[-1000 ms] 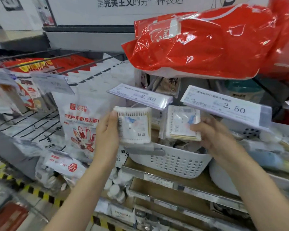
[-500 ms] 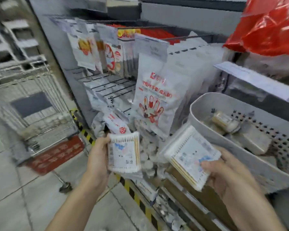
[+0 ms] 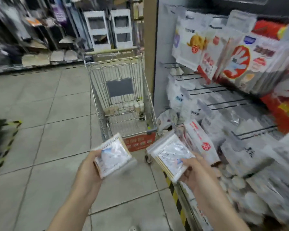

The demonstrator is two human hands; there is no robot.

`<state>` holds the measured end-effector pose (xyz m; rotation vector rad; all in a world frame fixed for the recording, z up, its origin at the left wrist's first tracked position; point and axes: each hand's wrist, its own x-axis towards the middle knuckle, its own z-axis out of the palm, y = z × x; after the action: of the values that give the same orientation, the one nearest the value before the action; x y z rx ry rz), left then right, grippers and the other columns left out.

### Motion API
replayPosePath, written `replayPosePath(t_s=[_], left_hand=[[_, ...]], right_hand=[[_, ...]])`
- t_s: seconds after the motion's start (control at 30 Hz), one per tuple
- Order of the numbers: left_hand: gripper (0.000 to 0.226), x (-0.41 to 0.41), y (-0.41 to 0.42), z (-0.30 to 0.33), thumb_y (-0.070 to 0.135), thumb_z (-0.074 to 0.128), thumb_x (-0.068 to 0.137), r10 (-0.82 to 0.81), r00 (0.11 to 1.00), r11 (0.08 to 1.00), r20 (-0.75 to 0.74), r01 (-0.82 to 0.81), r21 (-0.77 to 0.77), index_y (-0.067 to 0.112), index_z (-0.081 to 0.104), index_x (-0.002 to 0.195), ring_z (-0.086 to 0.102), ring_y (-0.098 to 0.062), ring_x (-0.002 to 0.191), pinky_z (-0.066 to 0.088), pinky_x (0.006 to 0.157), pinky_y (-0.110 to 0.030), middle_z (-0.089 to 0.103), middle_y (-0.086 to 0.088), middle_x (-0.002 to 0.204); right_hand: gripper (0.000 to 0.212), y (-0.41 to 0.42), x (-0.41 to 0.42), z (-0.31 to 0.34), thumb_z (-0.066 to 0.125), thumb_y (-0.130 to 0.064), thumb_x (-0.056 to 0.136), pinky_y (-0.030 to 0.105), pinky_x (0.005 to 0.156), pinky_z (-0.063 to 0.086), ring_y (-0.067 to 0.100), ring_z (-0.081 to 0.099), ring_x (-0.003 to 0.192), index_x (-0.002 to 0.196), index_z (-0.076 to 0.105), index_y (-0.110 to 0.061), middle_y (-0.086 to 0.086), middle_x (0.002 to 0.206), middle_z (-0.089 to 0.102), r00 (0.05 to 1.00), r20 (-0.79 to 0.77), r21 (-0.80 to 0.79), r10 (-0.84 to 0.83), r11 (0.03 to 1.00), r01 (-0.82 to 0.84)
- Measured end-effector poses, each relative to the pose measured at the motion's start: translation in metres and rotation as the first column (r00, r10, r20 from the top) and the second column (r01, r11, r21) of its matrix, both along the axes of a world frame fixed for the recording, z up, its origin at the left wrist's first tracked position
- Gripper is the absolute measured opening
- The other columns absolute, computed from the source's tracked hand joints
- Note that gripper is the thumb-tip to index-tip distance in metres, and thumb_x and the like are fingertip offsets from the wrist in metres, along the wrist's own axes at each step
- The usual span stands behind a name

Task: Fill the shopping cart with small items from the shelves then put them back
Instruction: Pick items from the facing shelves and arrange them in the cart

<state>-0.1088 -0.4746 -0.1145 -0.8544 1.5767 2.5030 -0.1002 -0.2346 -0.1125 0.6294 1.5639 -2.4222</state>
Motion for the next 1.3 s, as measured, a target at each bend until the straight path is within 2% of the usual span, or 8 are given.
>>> replayPosePath(t_s=[0.3, 0.43, 0.53, 0.67, 0.87, 1.0, 1.2, 1.3], left_hand=[[0.016, -0.075, -0.093, -0.033, 0.001, 0.048, 0.089, 0.103, 0.995, 0.992, 0.004, -0.103, 0.068, 0.005, 0.060, 0.099, 0.070, -0.015, 0.075, 0.058, 0.062, -0.025, 0.069, -0.013, 0.100], [0.030, -0.125, -0.092, -0.049, -0.006, 0.044, 0.087, 0.028, 0.999, 0.996, 0.046, -0.032, 0.085, -0.002, 0.057, 0.113, 0.070, -0.019, 0.086, 0.058, 0.064, -0.026, 0.069, -0.016, 0.111], [0.026, -0.168, -0.086, -0.061, -0.008, 0.043, 0.085, 0.038, 0.993, 0.996, 0.115, -0.047, 0.073, 0.001, 0.058, 0.105, 0.070, -0.023, 0.084, 0.059, 0.066, -0.031, 0.069, -0.017, 0.108], [0.029, -0.228, -0.083, -0.078, 0.003, 0.041, 0.089, 0.123, 0.966, 0.989, 0.229, -0.139, 0.054, 0.004, 0.058, 0.113, 0.066, -0.027, 0.083, 0.052, 0.077, -0.037, 0.069, -0.017, 0.103], [0.019, -0.303, -0.083, -0.115, 0.013, 0.046, 0.093, 0.221, 0.922, 0.975, 0.316, -0.214, -0.059, 0.009, 0.060, 0.106, 0.066, -0.019, 0.066, 0.054, 0.055, -0.027, 0.068, -0.013, 0.091], [0.020, -0.340, -0.087, -0.156, 0.009, 0.058, 0.088, 0.165, 0.890, 0.982, 0.425, -0.106, -0.159, 0.003, 0.060, 0.107, 0.059, -0.016, 0.066, 0.053, 0.071, -0.036, 0.066, -0.009, 0.082], [0.039, -0.388, -0.093, -0.221, -0.008, 0.060, 0.084, 0.012, 0.852, 0.972, 0.523, 0.113, -0.207, 0.019, 0.044, 0.107, 0.064, -0.022, 0.081, 0.052, 0.066, -0.028, 0.062, -0.008, 0.101], [0.033, -0.404, -0.093, -0.259, -0.009, 0.056, 0.085, -0.028, 0.801, 0.975, 0.598, 0.152, -0.159, 0.018, 0.042, 0.098, 0.063, -0.026, 0.084, 0.054, 0.072, -0.032, 0.060, -0.003, 0.092]], right_hand=[[0.021, -0.060, -0.090, -0.043, 0.050, 0.007, 0.087, 0.025, 0.053, 0.055, 0.016, 0.066, 0.060, 0.073, 0.051, -0.008, 0.005, 0.065, 0.066, 0.983, 0.173, -0.026, 0.057, 0.998, -0.054], [0.016, -0.063, -0.144, -0.059, 0.053, 0.009, 0.086, 0.019, 0.047, 0.052, 0.014, 0.066, 0.057, 0.077, 0.051, -0.004, 0.009, 0.066, 0.068, 0.978, 0.196, 0.058, 0.072, 0.995, -0.085], [0.014, -0.065, -0.192, -0.073, 0.061, 0.006, 0.083, 0.021, 0.050, 0.049, 0.018, 0.067, 0.066, 0.087, 0.052, -0.005, 0.018, 0.087, 0.070, 0.972, 0.206, 0.092, 0.113, 0.987, -0.134], [0.051, -0.065, -0.266, -0.090, 0.069, 0.002, 0.069, 0.027, 0.057, 0.052, 0.025, 0.069, 0.086, 0.116, 0.054, -0.009, 0.014, 0.103, 0.071, 0.957, 0.225, 0.114, 0.185, 0.970, -0.215], [0.033, -0.069, -0.365, -0.116, 0.052, 0.005, 0.086, 0.041, 0.070, 0.054, 0.032, 0.066, 0.097, 0.108, 0.059, -0.020, 0.010, 0.105, 0.070, 0.948, 0.221, 0.161, 0.229, 0.950, -0.267], [0.021, -0.079, -0.414, -0.147, 0.047, -0.007, 0.096, 0.065, 0.084, 0.049, 0.034, 0.067, 0.099, 0.111, 0.060, -0.015, 0.015, 0.108, 0.070, 0.936, 0.273, 0.209, 0.223, 0.936, -0.284], [0.024, -0.110, -0.462, -0.202, 0.049, -0.008, 0.097, 0.039, 0.084, 0.054, 0.022, 0.064, 0.100, 0.117, 0.052, -0.021, 0.004, 0.110, 0.065, 0.952, 0.239, 0.313, 0.192, 0.913, -0.263], [0.022, -0.122, -0.476, -0.237, 0.050, -0.010, 0.098, 0.044, 0.089, 0.052, 0.022, 0.063, 0.100, 0.116, 0.050, -0.023, 0.006, 0.113, 0.064, 0.944, 0.271, 0.343, 0.188, 0.897, -0.277]])
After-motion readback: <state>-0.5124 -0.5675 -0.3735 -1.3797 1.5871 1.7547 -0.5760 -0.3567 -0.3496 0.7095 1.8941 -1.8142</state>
